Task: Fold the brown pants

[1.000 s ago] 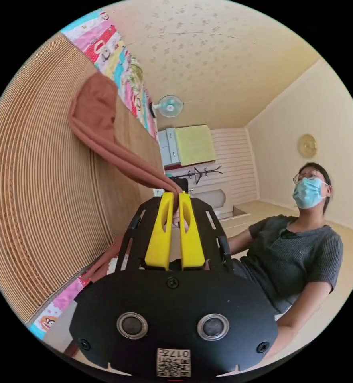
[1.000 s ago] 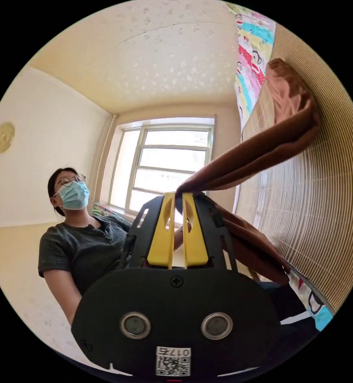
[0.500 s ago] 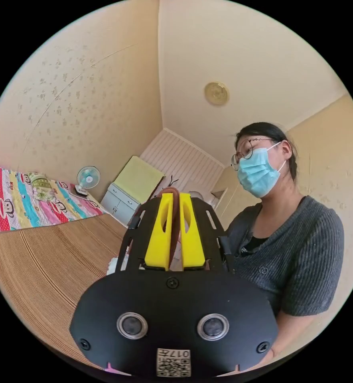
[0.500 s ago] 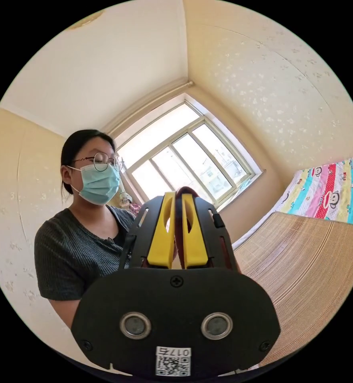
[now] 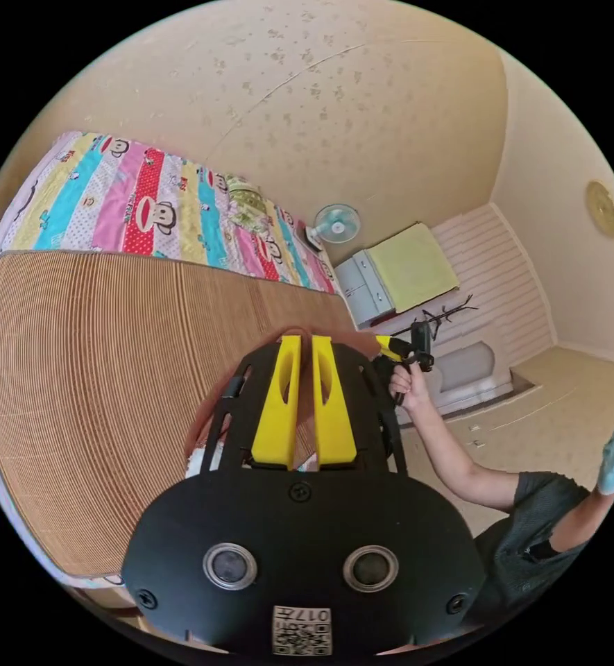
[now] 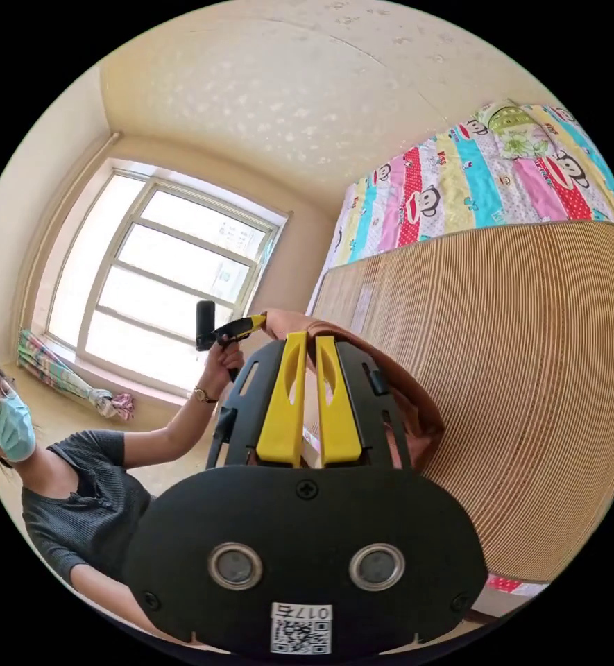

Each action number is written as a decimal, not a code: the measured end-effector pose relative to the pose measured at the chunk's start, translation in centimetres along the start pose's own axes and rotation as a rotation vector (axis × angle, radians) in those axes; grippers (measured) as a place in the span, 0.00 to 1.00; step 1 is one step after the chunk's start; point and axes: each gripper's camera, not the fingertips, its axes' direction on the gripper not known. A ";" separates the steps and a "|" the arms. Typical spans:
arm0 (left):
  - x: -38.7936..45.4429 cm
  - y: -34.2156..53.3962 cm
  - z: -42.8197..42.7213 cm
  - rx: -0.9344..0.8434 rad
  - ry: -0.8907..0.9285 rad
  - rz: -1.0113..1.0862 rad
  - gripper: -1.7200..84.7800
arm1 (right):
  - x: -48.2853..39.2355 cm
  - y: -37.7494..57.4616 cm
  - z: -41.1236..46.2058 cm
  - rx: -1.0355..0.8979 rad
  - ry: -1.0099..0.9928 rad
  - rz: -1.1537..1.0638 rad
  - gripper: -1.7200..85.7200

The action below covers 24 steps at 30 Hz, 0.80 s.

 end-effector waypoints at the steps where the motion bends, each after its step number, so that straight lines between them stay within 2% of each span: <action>1: -1.1 1.1 1.7 -0.046 -0.047 0.009 0.06 | 0.9 0.8 0.7 -0.018 0.003 0.017 0.05; 3: -2.7 4.0 3.9 -0.115 -0.061 0.009 0.06 | 4.1 5.5 2.6 -0.035 -0.060 0.108 0.05; 8: -7.5 16.4 7.9 -0.244 0.111 -0.124 0.06 | 8.5 17.9 6.6 -0.095 -0.172 0.314 0.06; 10: -10.0 22.5 9.6 -0.348 0.081 -0.261 0.06 | 10.1 21.9 8.9 -0.173 -0.166 0.432 0.07; 13: -13.3 26.8 10.3 -0.405 -0.004 -0.436 0.06 | 12.7 25.5 11.4 -0.301 -0.122 0.588 0.09; 16: -16.2 26.1 9.7 -0.304 0.092 -0.532 0.15 | 14.3 24.0 10.7 -0.244 -0.099 0.620 0.14; 19: -18.3 22.3 10.5 -0.232 0.095 -0.496 0.18 | 15.9 19.5 10.6 -0.207 -0.040 0.576 0.20; 24: -21.5 16.6 16.9 -0.346 0.000 -0.416 0.21 | 20.6 12.8 14.3 -0.283 -0.022 0.532 0.25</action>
